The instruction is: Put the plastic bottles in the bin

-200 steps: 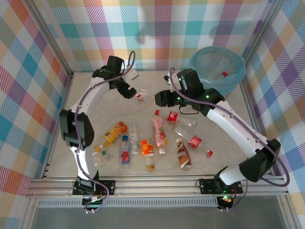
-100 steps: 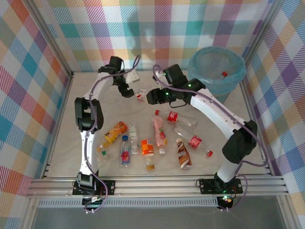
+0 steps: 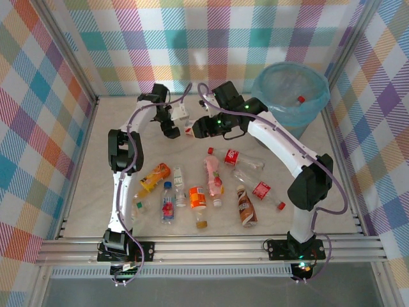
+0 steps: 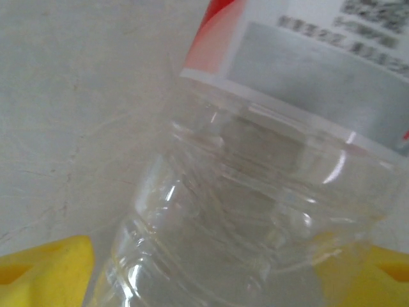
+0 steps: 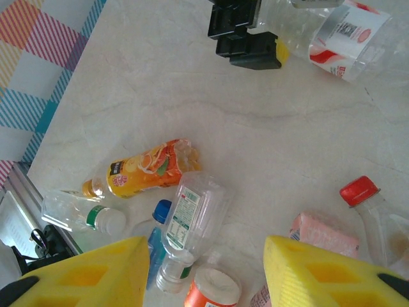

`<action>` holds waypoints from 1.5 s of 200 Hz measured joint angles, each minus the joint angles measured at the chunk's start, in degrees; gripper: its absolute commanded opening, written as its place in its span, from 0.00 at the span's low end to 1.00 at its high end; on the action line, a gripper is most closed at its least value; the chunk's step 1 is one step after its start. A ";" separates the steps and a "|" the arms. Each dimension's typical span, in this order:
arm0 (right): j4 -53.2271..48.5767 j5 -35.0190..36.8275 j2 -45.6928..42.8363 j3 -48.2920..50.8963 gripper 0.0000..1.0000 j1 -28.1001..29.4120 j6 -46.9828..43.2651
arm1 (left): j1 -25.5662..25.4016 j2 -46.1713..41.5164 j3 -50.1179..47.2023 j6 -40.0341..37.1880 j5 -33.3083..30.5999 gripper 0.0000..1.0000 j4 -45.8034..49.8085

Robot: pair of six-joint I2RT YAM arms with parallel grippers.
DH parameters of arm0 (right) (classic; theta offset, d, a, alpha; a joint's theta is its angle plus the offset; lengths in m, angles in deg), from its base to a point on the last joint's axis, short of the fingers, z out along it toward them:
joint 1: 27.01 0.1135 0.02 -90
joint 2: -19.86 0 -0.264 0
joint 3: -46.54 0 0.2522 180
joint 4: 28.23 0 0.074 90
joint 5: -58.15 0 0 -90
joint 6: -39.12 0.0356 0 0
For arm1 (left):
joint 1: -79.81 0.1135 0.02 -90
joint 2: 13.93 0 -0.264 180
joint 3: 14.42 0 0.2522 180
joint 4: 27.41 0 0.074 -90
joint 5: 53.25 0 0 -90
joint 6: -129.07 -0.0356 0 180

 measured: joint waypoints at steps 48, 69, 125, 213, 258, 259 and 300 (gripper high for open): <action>0.09 0.02 -1.55 2.73 0.51 0.00 0.00 | -0.11 -1.57 -3.04 0.61 1.09 0.67 0.96; 0.02 0.07 -3.48 4.42 0.51 0.00 0.00 | -0.11 -2.99 -5.07 1.40 1.44 0.61 1.95; 1.51 1.60 -9.79 6.69 0.51 0.00 -0.02 | -0.11 -10.38 -12.61 5.55 3.06 0.54 2.47; 9.18 6.32 -23.52 9.77 0.48 -5.53 0.24 | -6.40 -42.32 -27.98 24.72 16.44 0.52 -12.70; 14.16 9.70 -29.40 10.12 0.50 -6.49 -0.02 | -12.63 -50.93 -46.66 44.46 21.00 0.51 -33.42; 14.29 9.81 -29.49 10.12 0.50 -6.47 -0.02 | -12.66 -51.04 -47.34 45.00 21.03 0.52 -34.16; 14.23 12.57 -29.81 10.03 0.49 -6.40 0.00 | -13.44 -51.84 -60.48 52.61 21.33 0.52 -46.38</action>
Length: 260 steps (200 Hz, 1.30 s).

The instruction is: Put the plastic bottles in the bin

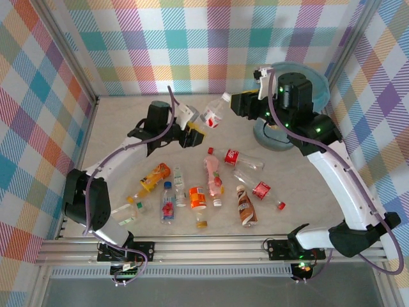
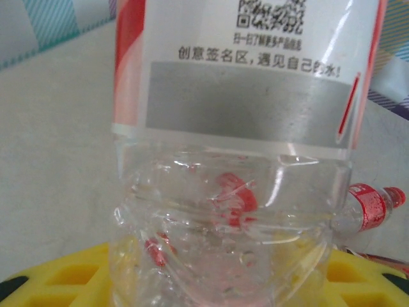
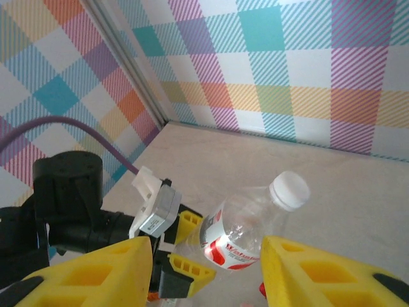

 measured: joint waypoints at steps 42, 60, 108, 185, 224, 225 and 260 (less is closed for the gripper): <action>-3.28 -0.72 2.08 -2.29 0.47 -0.76 2.62 | -1.75 -3.28 -1.27 1.55 2.12 0.53 -4.72; -4.61 -2.03 3.89 -3.89 0.47 -1.27 4.48 | -2.51 -5.95 -1.38 1.53 2.56 0.53 -5.90; -7.17 -5.55 7.52 -7.50 0.48 -1.88 8.00 | -3.08 -9.79 -1.60 1.07 3.08 0.53 -6.54; -10.29 -7.41 7.69 -8.57 0.47 -1.88 10.36 | -5.03 -10.12 -1.73 -2.21 4.24 0.53 -5.35; -10.91 -7.69 7.67 -8.76 0.33 -1.88 11.39 | -5.55 -10.45 -1.73 -2.99 4.35 0.53 -4.24; -10.91 -7.74 7.67 -8.76 0.33 -1.88 11.39 | -5.55 -10.45 -1.73 -2.99 4.35 0.53 -4.24; -11.23 -7.85 7.61 -8.79 0.20 -1.88 11.43 | -5.55 -10.54 -1.73 -3.37 4.24 0.65 -3.96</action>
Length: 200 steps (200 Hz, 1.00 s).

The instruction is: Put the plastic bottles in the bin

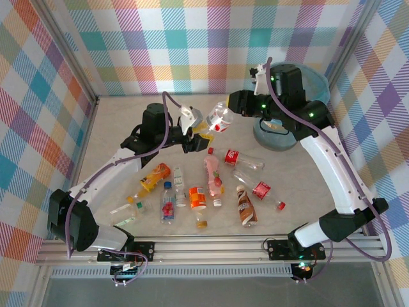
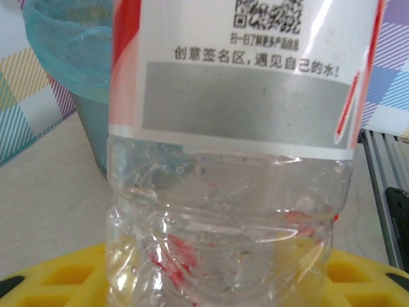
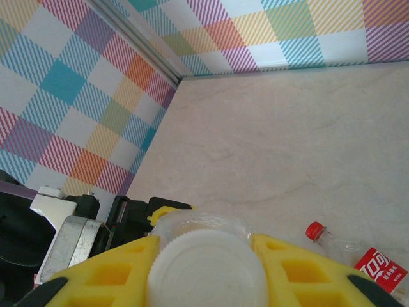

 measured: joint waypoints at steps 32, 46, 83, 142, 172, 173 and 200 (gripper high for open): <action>-0.74 0.79 -0.48 0.00 0.18 0.00 -0.59 | -0.26 -1.09 -0.50 -4.09 2.34 0.89 1.01; -1.97 1.18 -0.57 -0.63 0.18 0.00 -1.05 | -0.83 -2.82 -1.86 -6.54 3.02 0.97 1.03; -7.41 3.13 -0.55 -7.43 0.17 -0.96 -4.44 | -2.67 -3.78 -1.62 -7.10 1.75 0.98 0.44; -11.98 13.42 3.13 -25.29 0.14 -10.05 -13.27 | -5.09 3.69 15.39 2.38 -7.61 0.94 -0.96; -10.47 21.27 4.79 -27.71 0.13 -12.66 -19.08 | -6.82 8.96 24.92 8.81 -11.39 0.93 -1.70; -10.34 21.44 4.83 -27.71 0.13 -12.72 -19.19 | -6.84 9.09 25.05 8.94 -11.45 0.93 -1.75; -8.17 27.19 7.48 -27.69 0.13 -14.99 -23.10 | -8.24 13.86 30.42 12.94 -13.79 0.92 -0.48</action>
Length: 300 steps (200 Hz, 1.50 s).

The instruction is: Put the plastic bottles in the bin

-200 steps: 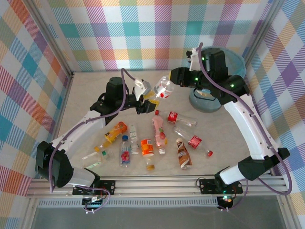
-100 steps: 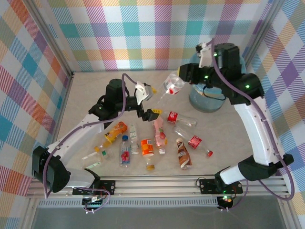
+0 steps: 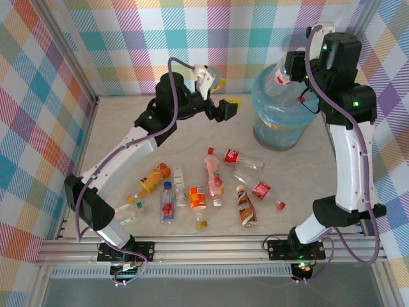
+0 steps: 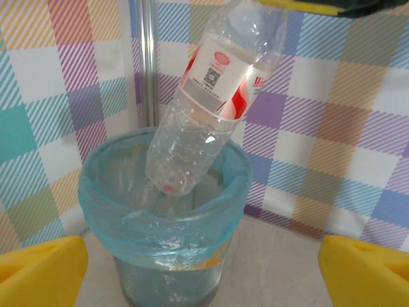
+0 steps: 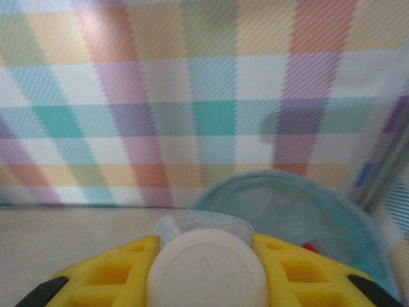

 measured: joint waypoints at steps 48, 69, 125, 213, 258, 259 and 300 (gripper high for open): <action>1.33 4.94 7.78 0.04 0.13 -1.46 -1.84 | -0.76 6.47 4.87 2.84 -3.67 0.92 6.10; 0.26 6.10 10.86 0.04 0.16 -1.46 -1.66 | -0.74 8.13 6.54 3.13 -5.16 0.92 8.70; -4.26 8.66 14.16 0.79 0.19 -1.40 0.11 | -0.76 9.11 7.50 3.96 -6.54 0.92 12.11; -4.68 11.04 13.00 15.02 0.28 -1.40 1.90 | -0.76 9.88 7.54 4.39 -7.56 0.92 14.64; -0.50 11.54 11.21 22.80 0.31 -1.66 2.93 | -0.76 9.88 7.54 4.61 -7.56 0.91 16.57; -0.48 11.52 11.19 22.91 0.31 -1.68 2.95 | -0.76 9.88 7.54 4.59 -7.56 0.91 16.59; 2.14 10.71 11.17 26.36 0.38 -2.95 4.22 | -0.76 9.88 7.54 4.59 -7.63 0.91 17.33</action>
